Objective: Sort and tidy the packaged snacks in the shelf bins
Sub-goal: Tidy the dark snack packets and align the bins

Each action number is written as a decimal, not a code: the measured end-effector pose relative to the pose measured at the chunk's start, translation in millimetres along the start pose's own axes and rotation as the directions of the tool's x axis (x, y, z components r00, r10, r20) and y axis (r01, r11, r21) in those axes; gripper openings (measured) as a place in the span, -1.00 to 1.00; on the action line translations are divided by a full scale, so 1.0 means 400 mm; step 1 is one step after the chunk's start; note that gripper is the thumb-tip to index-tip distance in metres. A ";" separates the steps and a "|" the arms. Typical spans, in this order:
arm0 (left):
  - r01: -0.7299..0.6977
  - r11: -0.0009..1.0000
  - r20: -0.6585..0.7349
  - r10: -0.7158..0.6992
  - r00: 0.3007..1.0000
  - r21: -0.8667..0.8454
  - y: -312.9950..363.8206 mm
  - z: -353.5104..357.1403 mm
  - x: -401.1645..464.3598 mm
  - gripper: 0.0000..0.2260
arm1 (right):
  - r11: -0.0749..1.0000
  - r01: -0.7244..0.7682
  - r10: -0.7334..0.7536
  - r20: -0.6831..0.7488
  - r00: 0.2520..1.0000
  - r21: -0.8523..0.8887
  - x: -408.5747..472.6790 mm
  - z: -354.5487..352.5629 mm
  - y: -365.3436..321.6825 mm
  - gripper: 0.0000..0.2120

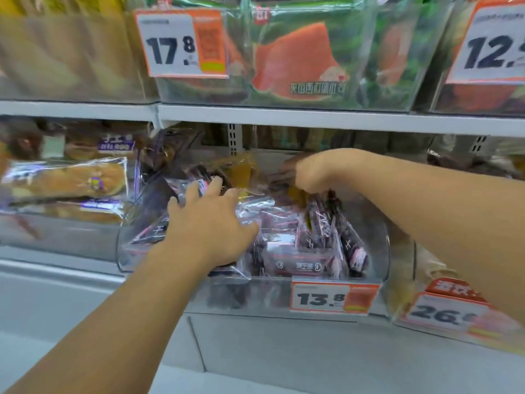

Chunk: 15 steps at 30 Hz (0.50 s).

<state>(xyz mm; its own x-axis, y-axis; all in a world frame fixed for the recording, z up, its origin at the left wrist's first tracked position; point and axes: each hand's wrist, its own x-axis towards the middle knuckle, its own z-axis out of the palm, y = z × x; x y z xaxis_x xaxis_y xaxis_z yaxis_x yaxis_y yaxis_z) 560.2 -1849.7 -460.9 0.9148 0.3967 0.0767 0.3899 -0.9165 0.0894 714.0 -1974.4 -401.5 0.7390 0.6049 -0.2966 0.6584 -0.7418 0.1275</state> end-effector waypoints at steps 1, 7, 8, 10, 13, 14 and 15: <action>-0.001 1.000 -0.005 0.001 1.000 -0.008 -0.004 0.000 0.000 -0.30 | 0.999 -0.004 0.006 0.049 0.999 -0.042 0.020 0.006 -0.004 -0.63; -0.061 0.998 -0.075 0.060 0.995 -0.010 -0.007 -0.001 -0.004 -0.35 | 0.941 -0.077 0.098 0.048 0.994 -0.329 0.034 -0.003 -0.019 -0.92; -0.083 0.996 -0.106 0.080 0.991 -0.024 -0.006 -0.002 -0.005 -0.37 | 0.929 -0.086 0.107 0.040 0.993 -0.360 0.034 -0.005 -0.019 -0.95; -0.141 0.989 -0.171 0.133 0.976 -0.035 -0.004 -0.007 -0.010 -0.42 | 0.911 -0.103 0.138 0.061 0.989 -0.399 0.035 -0.003 -0.018 -0.91; -0.212 0.977 -0.160 0.205 0.966 -0.033 -0.002 -0.008 -0.012 -0.43 | 0.916 -0.085 0.110 0.041 0.993 -0.392 0.034 0.005 -0.008 -0.76; -0.230 0.973 -0.143 0.223 0.964 -0.032 -0.003 -0.005 -0.013 -0.42 | 0.928 -0.081 0.087 0.001 0.996 -0.363 0.034 0.009 -0.004 -0.77; -0.242 0.970 -0.131 0.236 0.963 -0.026 -0.004 -0.002 -0.013 -0.42 | 0.940 -0.078 0.066 -0.047 0.997 -0.333 0.029 0.014 -0.001 -0.83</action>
<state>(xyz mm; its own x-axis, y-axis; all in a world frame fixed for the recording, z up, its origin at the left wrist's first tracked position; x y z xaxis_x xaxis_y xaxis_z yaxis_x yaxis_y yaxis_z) 554.7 -1850.3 -460.5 0.9590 0.1720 0.2251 0.1542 -0.9835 0.0943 721.6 -1968.5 -410.2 0.7866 0.5677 -0.2427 0.6088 -0.6475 0.4584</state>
